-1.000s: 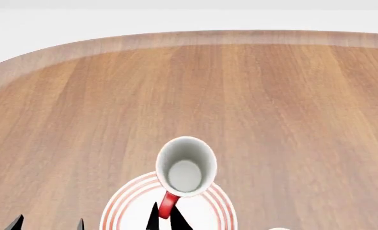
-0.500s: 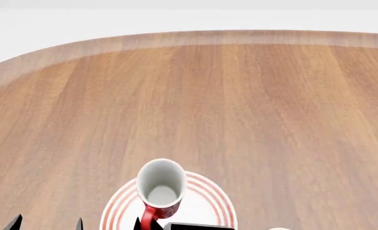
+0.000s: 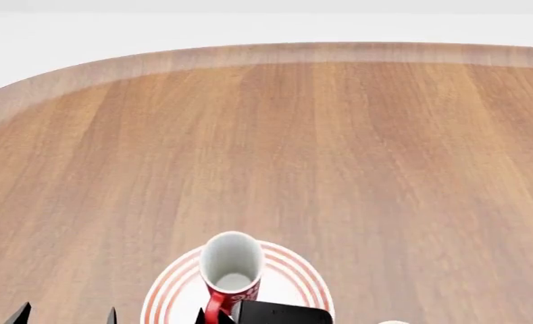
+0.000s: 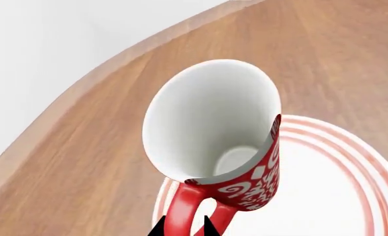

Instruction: Put the red mug on the left plate.

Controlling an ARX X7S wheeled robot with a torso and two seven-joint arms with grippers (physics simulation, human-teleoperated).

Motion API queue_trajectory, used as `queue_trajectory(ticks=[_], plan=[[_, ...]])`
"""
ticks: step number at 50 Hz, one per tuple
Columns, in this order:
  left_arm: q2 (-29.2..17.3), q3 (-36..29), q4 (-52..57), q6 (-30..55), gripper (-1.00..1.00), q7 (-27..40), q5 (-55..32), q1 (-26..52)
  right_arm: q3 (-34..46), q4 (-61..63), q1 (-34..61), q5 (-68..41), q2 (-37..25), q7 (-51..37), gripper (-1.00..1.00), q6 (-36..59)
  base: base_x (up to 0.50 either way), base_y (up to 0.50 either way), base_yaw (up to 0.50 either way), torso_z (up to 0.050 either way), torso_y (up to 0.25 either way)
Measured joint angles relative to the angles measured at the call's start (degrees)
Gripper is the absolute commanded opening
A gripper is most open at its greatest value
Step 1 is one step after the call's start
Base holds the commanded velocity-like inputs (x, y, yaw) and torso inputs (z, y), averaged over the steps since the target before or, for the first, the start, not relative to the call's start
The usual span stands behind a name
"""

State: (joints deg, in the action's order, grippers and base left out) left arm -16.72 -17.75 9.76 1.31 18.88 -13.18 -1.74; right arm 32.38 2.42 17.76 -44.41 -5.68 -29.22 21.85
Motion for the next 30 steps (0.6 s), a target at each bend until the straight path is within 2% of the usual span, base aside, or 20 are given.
queue_trajectory(ticks=[30], plan=[[-0.4, -0.5, -0.1, -0.2, 1.0, 0.5, -0.3, 0.2, 2.4, -6.7, 2.0, 0.3, 0.8, 0.6, -1.0, -2.1, 0.0, 0.0, 0.0, 0.0, 0.0]])
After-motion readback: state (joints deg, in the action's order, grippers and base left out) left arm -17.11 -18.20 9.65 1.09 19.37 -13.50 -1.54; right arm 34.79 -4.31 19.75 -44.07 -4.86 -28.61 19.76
